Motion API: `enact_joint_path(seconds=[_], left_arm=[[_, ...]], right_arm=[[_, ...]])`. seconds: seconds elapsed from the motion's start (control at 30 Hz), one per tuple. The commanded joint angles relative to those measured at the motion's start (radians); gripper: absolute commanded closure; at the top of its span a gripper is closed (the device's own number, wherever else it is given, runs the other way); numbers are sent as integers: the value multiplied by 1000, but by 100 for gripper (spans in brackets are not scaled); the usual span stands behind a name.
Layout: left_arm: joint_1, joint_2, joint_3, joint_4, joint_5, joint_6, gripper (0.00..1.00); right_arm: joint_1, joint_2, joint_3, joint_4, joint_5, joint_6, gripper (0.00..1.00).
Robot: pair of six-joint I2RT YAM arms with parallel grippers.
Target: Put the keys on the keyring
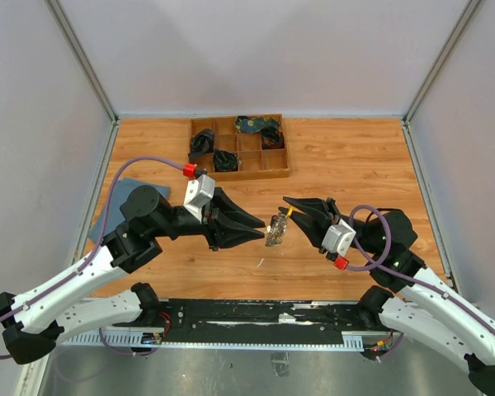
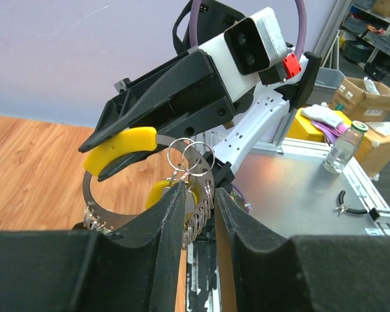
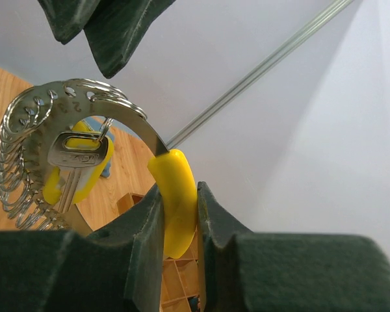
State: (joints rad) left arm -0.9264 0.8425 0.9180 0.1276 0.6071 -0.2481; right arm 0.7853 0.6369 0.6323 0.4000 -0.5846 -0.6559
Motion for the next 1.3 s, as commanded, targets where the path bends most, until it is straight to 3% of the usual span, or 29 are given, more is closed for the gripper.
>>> enact_joint_path(seconds=[0.0,0.3,0.5,0.6,0.87,1.27], left_arm=[[-9,7,6,34,37,-3,70],[-9,35,5,64,67,-12,73],[-9,13,8,51,47,-4,74],[-9,-20,16,12,-14,22,74],[-9,-78,121,-217,-351,160,69],[-9,-31,163,-271,-472,174,59]], right_arm=[[14,-19,-11,112,-51,-63,99],[14,-8,14,81,-40,-42,99],[14,13,97,-66,46,54,99],[14,21,129,-131,74,111,99],[14,67,217,-288,158,307,99],[14,216,460,-631,291,585,99]])
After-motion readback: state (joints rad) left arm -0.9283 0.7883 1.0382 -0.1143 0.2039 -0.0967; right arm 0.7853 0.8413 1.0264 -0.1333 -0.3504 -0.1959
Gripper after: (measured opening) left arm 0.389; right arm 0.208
